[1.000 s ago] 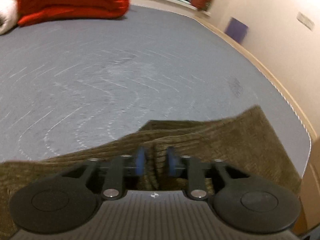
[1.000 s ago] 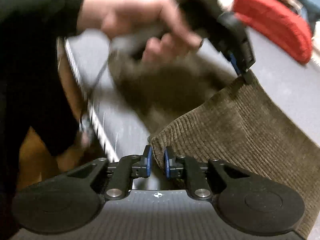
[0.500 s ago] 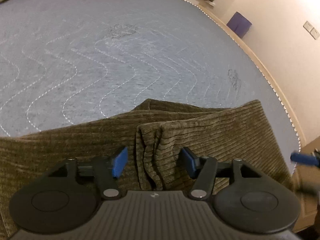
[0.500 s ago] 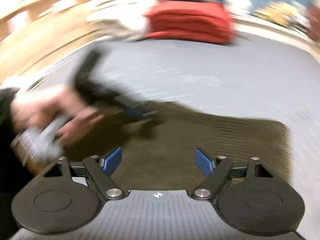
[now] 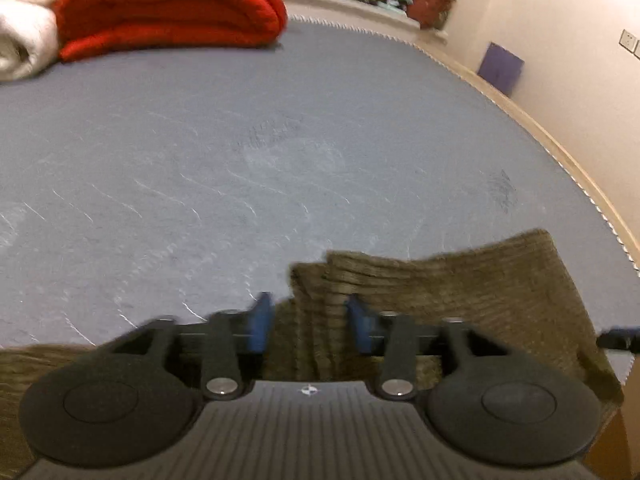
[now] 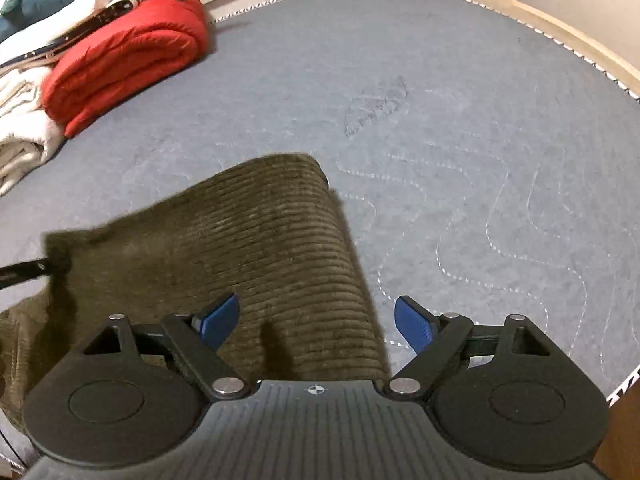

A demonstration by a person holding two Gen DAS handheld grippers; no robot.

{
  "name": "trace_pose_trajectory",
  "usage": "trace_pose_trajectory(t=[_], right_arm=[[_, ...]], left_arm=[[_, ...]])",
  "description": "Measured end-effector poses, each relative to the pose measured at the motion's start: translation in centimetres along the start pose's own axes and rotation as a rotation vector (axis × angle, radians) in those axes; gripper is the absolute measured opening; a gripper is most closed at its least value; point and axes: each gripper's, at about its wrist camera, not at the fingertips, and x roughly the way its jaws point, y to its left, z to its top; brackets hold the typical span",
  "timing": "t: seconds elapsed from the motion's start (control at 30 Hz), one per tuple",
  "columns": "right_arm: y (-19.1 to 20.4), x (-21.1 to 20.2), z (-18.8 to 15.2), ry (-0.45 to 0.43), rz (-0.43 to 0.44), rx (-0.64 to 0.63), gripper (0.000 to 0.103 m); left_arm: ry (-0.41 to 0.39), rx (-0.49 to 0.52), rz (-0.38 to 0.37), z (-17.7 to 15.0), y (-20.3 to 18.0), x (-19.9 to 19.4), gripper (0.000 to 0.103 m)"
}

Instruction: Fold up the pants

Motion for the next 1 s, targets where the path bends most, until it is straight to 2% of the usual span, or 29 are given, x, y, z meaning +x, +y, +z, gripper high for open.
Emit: trace_pose_trajectory(t=[0.1, 0.2, 0.27, 0.37, 0.4, 0.43, 0.47, 0.5, 0.53, 0.6, 0.67, 0.7, 0.77, 0.83, 0.9, 1.0], right_arm=[[0.3, 0.9, -0.7, 0.061, 0.012, -0.036, 0.090], [0.3, 1.8, -1.3, 0.126, 0.012, -0.050, 0.090], [0.2, 2.4, -1.9, 0.163, 0.009, -0.039, 0.090], [-0.1, 2.9, -2.2, 0.189, 0.024, -0.010, 0.090], [-0.1, 3.0, -2.2, 0.193, 0.029, -0.004, 0.089], [0.0, 3.2, -2.3, 0.195, 0.032, -0.001, 0.088], [0.2, 3.2, -2.3, 0.193, 0.026, -0.005, 0.087], [0.4, 3.2, -2.3, 0.187, 0.018, -0.014, 0.086], [0.6, 3.2, -2.4, 0.178, 0.007, -0.021, 0.081], [0.9, 3.0, -2.4, 0.167, -0.008, -0.025, 0.073], [1.1, 2.4, -2.4, 0.150, -0.010, -0.023, 0.054], [1.2, 2.1, -2.3, 0.140, -0.004, -0.016, 0.048], [1.4, 0.7, -2.1, 0.105, 0.019, 0.001, 0.027], [3.1, -1.4, -2.1, 0.040, 0.037, -0.039, 0.021], [6.0, -3.8, -2.4, -0.049, 0.054, -0.144, 0.019], [11.7, -7.0, -3.9, -0.158, 0.107, -0.337, 0.019]], left_arm=[[-0.080, 0.051, -0.027, 0.5, -1.2, -2.5, 0.056], [-0.093, 0.102, -0.103, -0.2, -2.8, -4.2, 0.056], [-0.057, 0.148, -0.164, -1.0, -4.1, -4.1, 0.055], [0.083, 0.213, -0.271, -3.0, -5.1, -2.1, 0.055], [0.162, 0.259, -0.265, -3.9, -5.6, -0.7, 0.055], [0.236, 0.320, -0.216, -5.0, -6.0, 0.6, 0.054], [0.247, 0.377, -0.189, -5.9, -6.2, 1.2, 0.053], [0.217, 0.421, -0.185, -6.3, -6.7, 1.0, 0.056], [0.230, 0.425, -0.177, -6.0, -7.0, 0.9, 0.056], [0.238, 0.342, -0.202, -5.0, -6.9, 0.3, 0.068], [0.208, 0.279, -0.256, -4.5, -6.2, -1.0, 0.077], [0.182, 0.259, -0.270, -4.0, -6.2, -1.6, 0.081], [0.136, 0.212, -0.295, -2.8, -6.2, -2.3, 0.084], [0.093, 0.119, -0.362, -1.9, -5.6, -3.3, 0.087], [0.044, -0.014, -0.432, -0.8, -4.4, -4.7, 0.102], [0.009, -0.130, -0.553, 1.0, -3.2, -5.9, 0.102]])
